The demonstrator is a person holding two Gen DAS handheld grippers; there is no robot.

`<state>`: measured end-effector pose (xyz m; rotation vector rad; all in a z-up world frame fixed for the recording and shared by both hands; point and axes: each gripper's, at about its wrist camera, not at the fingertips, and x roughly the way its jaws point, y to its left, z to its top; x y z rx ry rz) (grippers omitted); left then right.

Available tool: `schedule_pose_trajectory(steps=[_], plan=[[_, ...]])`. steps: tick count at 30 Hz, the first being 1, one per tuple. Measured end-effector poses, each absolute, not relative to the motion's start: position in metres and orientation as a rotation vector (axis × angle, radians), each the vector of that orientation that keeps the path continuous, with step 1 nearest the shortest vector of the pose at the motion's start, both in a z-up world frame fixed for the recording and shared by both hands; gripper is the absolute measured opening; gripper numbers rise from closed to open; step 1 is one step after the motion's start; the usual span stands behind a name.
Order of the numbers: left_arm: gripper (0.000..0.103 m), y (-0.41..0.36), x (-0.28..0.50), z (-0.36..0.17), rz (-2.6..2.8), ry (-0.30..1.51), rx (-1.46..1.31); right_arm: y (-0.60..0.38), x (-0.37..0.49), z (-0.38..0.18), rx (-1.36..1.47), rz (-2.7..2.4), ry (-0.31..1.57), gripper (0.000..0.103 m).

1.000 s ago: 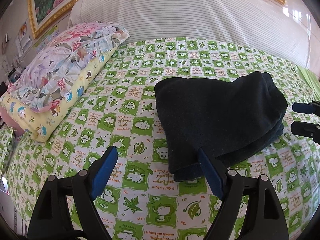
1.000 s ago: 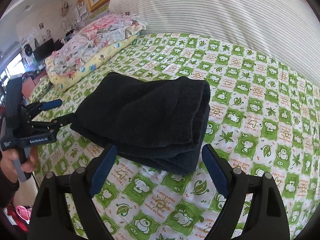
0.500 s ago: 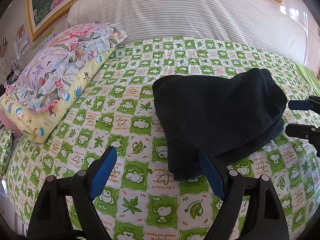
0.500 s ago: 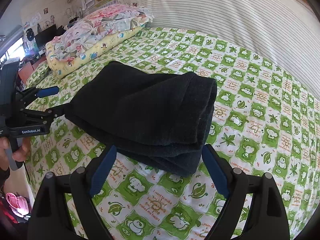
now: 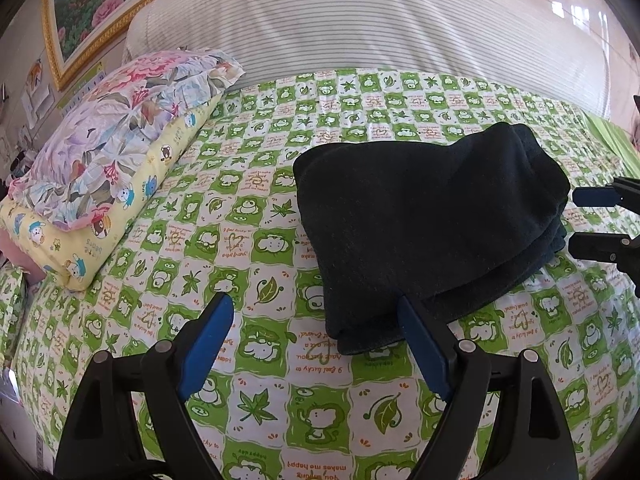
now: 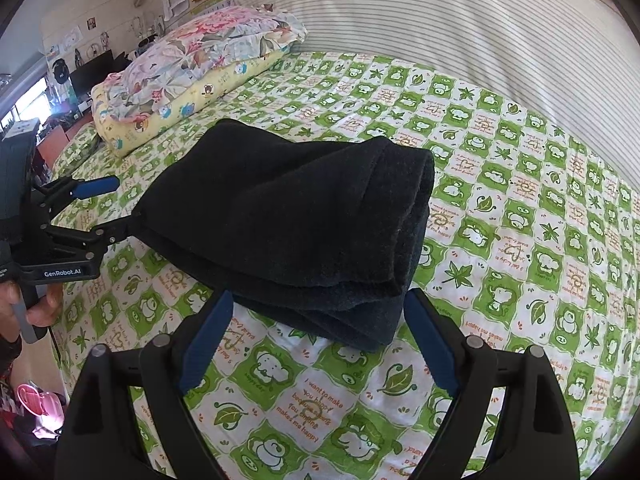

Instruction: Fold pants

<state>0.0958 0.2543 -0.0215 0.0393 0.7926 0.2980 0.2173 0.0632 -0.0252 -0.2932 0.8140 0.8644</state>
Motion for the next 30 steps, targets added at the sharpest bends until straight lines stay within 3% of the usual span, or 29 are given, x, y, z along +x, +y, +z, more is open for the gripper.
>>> schedule_pose_trajectory(steps=[30], plan=[[0.085,0.2508,0.0933,-0.0219,0.31,0.794,0.061,0.0586,0.2144,-0.0226,-0.276,0.868,0.8,0.088]])
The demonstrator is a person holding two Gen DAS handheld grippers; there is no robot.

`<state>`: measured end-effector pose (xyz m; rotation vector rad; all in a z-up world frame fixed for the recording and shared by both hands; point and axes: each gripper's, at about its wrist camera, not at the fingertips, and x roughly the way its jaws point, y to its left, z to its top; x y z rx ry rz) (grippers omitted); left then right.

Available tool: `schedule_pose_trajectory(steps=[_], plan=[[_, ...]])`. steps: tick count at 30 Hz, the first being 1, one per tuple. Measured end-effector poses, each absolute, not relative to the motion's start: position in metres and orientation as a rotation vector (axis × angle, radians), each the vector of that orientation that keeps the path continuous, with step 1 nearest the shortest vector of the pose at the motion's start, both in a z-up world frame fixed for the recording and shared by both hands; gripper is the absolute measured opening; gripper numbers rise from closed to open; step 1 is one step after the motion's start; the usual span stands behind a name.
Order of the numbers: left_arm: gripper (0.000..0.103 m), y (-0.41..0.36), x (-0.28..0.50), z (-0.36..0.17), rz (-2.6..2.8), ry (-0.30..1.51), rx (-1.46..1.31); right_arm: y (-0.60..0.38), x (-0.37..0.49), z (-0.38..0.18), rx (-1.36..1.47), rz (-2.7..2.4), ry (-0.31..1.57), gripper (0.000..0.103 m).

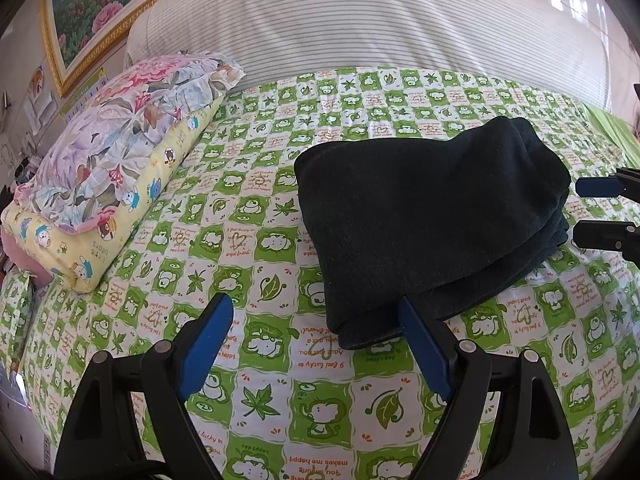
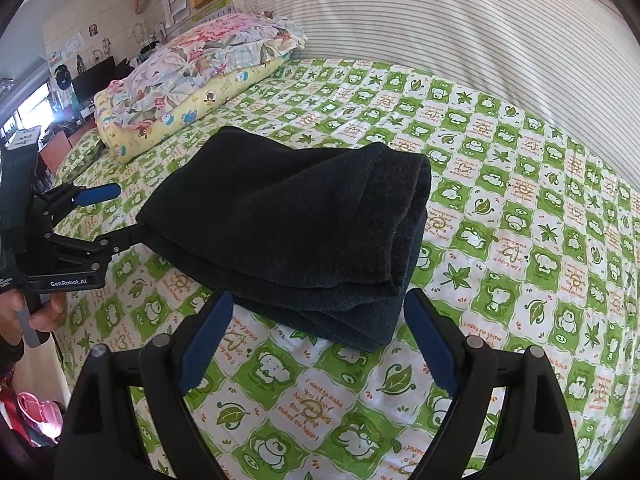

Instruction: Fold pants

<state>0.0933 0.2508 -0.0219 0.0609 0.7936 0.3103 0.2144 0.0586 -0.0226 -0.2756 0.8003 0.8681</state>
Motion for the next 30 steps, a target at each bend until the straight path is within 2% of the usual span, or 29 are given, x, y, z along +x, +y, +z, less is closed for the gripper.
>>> schedule_pose_trajectory(steps=[30], plan=[[0.085,0.252,0.104,-0.016,0.285,0.781,0.063,0.054,0.219,-0.021,-0.255,0.867,0.805,0.088]])
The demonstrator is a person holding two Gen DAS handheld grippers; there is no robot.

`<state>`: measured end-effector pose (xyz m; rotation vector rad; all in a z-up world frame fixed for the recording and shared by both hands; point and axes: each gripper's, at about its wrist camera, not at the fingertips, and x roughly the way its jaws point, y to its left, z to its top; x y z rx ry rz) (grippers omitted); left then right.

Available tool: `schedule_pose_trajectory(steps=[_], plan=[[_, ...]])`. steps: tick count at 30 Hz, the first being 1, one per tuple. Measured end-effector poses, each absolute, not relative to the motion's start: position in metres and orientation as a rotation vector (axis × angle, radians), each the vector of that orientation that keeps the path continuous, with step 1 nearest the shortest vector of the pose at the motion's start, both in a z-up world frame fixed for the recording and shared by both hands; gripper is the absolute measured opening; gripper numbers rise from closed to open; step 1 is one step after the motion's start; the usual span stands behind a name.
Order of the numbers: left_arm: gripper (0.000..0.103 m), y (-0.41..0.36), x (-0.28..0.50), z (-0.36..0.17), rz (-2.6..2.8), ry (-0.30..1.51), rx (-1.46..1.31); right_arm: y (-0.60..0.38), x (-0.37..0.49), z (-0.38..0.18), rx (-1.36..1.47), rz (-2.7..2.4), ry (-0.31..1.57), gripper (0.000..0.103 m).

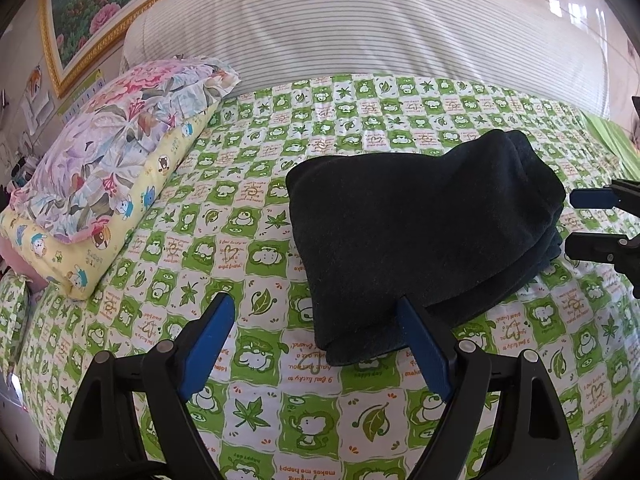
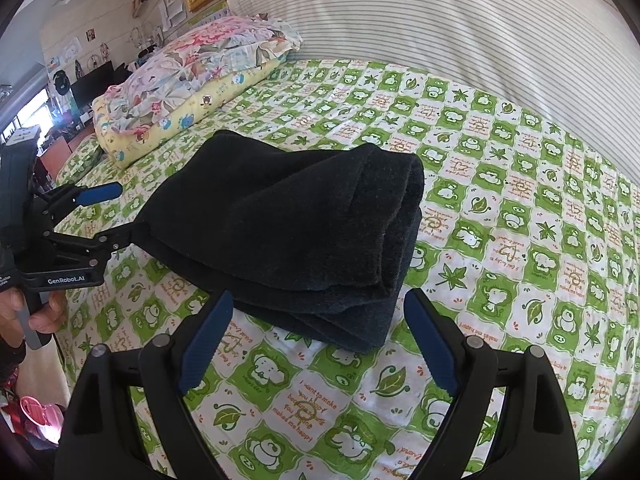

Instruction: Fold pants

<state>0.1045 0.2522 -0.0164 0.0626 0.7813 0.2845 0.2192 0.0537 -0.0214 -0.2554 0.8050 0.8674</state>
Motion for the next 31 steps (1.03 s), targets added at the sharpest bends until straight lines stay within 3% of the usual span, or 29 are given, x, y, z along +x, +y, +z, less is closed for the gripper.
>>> schedule_pose_trajectory(steps=[31], plan=[[0.085,0.248,0.121,-0.013,0.27,0.802,0.068,0.058,0.228,-0.026,-0.218,0.864,0.85,0.088]])
